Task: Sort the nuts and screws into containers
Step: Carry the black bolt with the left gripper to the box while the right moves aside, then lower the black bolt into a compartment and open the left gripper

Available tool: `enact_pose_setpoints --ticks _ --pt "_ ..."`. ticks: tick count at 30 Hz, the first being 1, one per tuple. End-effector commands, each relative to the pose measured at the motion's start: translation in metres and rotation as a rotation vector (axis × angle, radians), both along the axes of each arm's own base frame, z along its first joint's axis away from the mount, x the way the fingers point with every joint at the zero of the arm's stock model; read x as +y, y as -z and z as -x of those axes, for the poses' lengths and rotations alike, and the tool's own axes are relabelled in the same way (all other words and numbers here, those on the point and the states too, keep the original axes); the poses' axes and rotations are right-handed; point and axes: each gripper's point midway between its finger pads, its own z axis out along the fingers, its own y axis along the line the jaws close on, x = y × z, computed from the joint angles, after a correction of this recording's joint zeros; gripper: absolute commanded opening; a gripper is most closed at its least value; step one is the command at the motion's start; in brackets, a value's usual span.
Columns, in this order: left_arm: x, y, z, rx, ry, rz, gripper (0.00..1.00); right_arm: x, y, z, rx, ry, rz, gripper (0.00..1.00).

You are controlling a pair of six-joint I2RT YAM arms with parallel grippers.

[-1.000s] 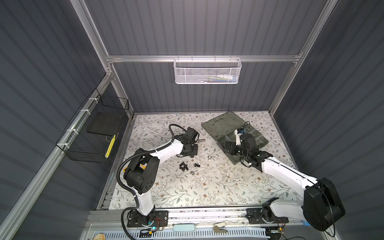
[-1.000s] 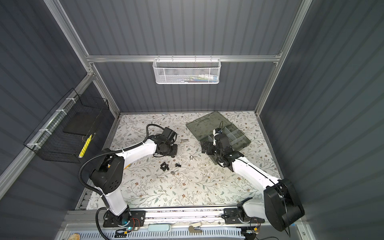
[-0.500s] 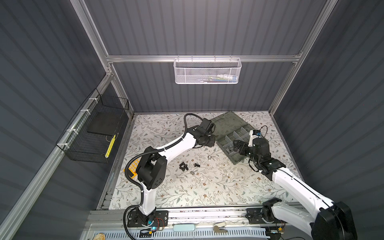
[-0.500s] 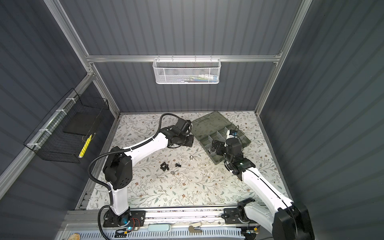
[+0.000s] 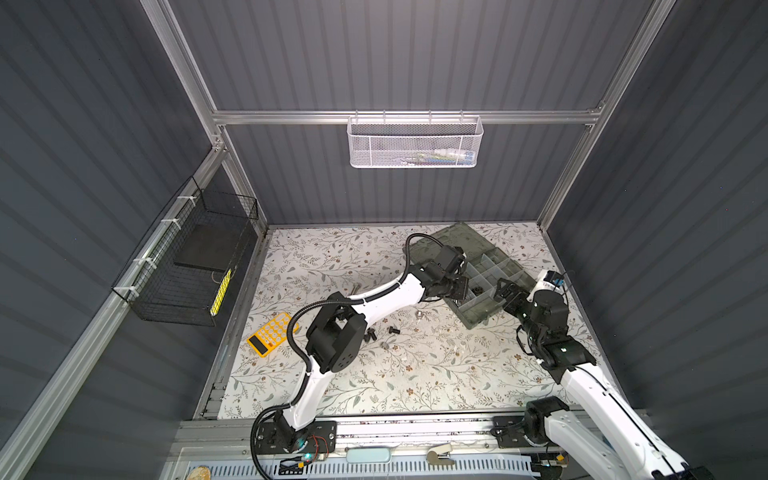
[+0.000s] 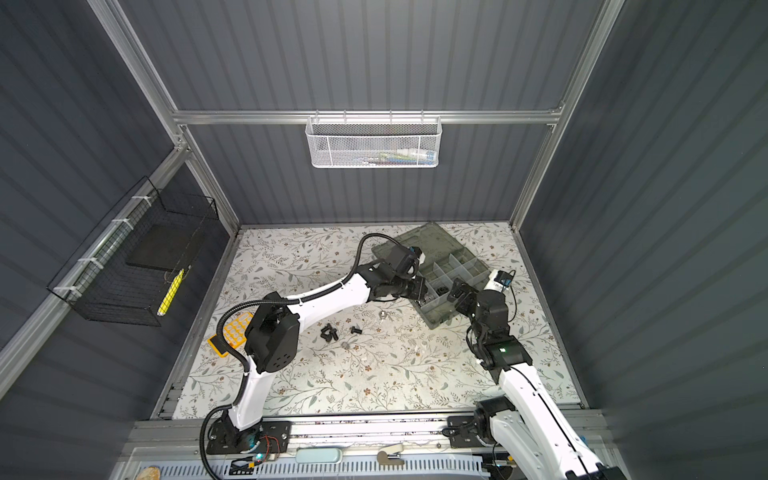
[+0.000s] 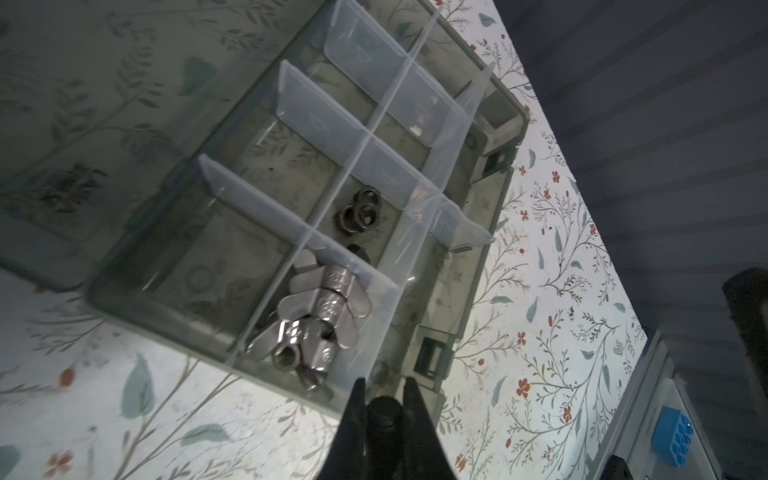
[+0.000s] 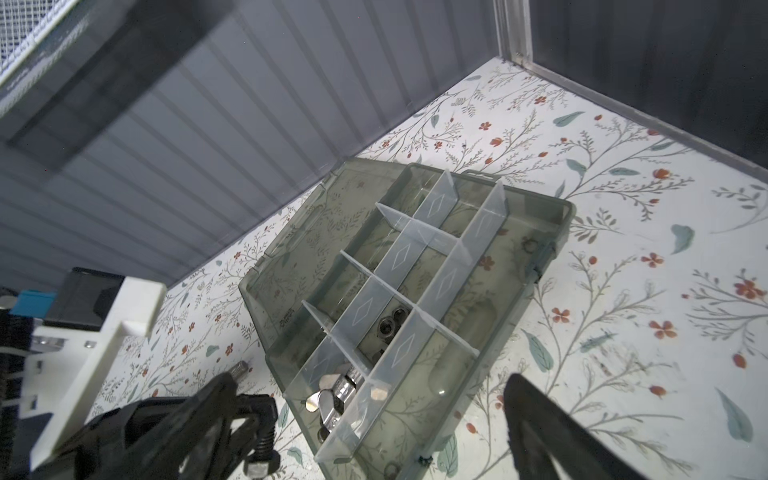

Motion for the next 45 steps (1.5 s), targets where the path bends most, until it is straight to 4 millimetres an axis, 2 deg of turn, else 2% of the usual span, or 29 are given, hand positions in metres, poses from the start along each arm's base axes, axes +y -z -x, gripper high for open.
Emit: enact_pose_setpoints --ticks 1,7,15,20,23,27,33,35,40,43,45 --pt "-0.027 -0.009 0.002 -0.013 0.035 0.084 0.13 -0.010 0.006 0.003 0.011 0.049 -0.023 0.99" --pt "-0.044 0.010 0.007 -0.004 0.062 0.098 0.13 -0.017 0.010 0.005 0.017 0.065 -0.055 0.99" --pt "-0.041 0.041 0.002 -0.014 0.044 0.048 0.14 -0.016 0.012 0.004 0.013 0.056 -0.078 0.99" --pt "-0.041 0.052 0.004 -0.001 0.054 0.032 0.24 -0.017 0.013 0.003 0.015 0.061 -0.083 0.99" --pt "-0.038 0.054 0.006 0.004 0.055 0.025 0.34 -0.019 0.014 0.004 0.016 0.069 -0.085 0.99" --pt "-0.034 0.045 0.008 -0.006 0.051 0.030 0.47 -0.022 0.022 0.002 0.035 0.083 -0.096 0.99" --pt "-0.024 0.014 0.013 -0.031 0.050 0.057 0.65 -0.027 0.042 -0.004 0.103 0.092 -0.168 0.99" --pt "-0.017 0.003 0.017 -0.042 0.048 0.060 0.66 -0.027 0.050 -0.006 0.128 0.088 -0.201 0.99" --pt "0.009 -0.026 0.026 -0.087 0.036 0.046 0.75 -0.022 0.070 -0.011 0.175 0.039 -0.282 0.99" --pt "0.032 -0.043 0.034 -0.129 0.018 0.032 0.87 -0.003 0.082 -0.019 0.249 -0.063 -0.326 0.99" --pt "0.050 -0.051 0.038 -0.158 -0.003 0.016 0.99 0.008 0.093 -0.022 0.296 -0.111 -0.364 0.99"
